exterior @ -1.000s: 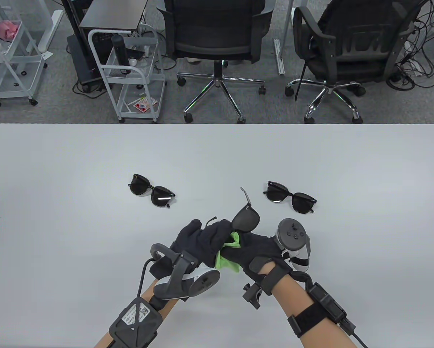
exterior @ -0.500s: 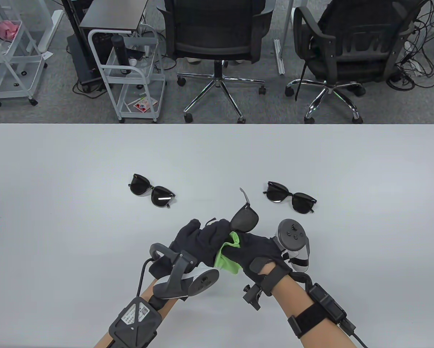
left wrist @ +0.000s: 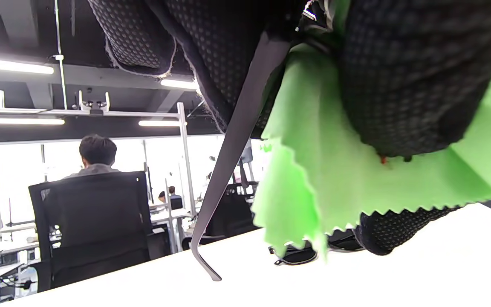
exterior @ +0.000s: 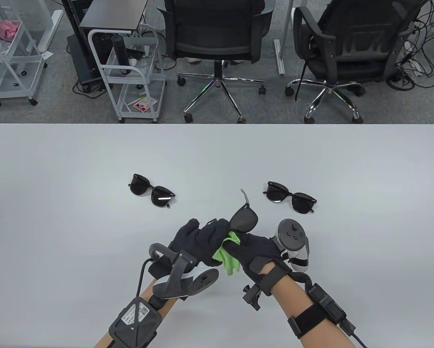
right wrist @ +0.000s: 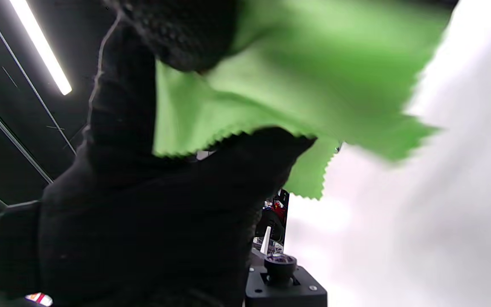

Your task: Dust sunglasses

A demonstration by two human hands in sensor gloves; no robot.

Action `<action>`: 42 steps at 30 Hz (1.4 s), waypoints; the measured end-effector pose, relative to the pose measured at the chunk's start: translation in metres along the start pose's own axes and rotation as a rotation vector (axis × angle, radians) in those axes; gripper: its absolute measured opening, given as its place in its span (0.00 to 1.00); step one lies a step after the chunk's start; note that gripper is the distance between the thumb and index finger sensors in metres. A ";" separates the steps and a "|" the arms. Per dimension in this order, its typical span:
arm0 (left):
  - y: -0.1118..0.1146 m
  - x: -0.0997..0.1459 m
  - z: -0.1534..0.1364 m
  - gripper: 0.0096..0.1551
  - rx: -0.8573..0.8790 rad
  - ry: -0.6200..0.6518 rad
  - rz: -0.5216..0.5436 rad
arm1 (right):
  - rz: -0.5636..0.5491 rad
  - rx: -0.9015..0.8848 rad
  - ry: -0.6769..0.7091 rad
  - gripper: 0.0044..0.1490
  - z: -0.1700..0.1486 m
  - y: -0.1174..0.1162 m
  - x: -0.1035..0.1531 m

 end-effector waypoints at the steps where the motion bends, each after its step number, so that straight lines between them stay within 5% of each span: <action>1: 0.000 -0.001 0.000 0.62 0.008 -0.006 0.004 | -0.033 0.039 -0.002 0.27 0.003 0.000 0.001; 7: -0.004 -0.003 0.005 0.63 0.001 -0.015 0.035 | -0.160 0.152 0.009 0.25 0.013 0.004 0.007; 15: -0.004 -0.004 -0.013 0.61 0.001 -0.173 0.004 | -0.034 0.116 0.066 0.32 0.022 -0.007 0.003; 29: 0.021 0.010 -0.069 0.55 -0.079 -0.258 -0.184 | -0.313 0.142 0.318 0.30 0.063 0.068 0.044; 37: 0.024 0.011 -0.063 0.55 -0.097 -0.112 -0.193 | -0.287 0.354 0.395 0.31 0.084 0.063 0.049; 42: 0.018 0.010 -0.064 0.55 -0.098 -0.110 -0.158 | 0.028 0.473 0.343 0.34 0.088 0.039 0.034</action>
Point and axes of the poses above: the tracker on the back of each hand, its own z axis roughly to the thumb side, its own x axis roughly from the fingertips to the wrist, y = z × x, the point moved 3 cm from there along -x, roughly from the wrist to the fingertips, and after that the axes turned 11 degrees about z, right-handed, at the moved point
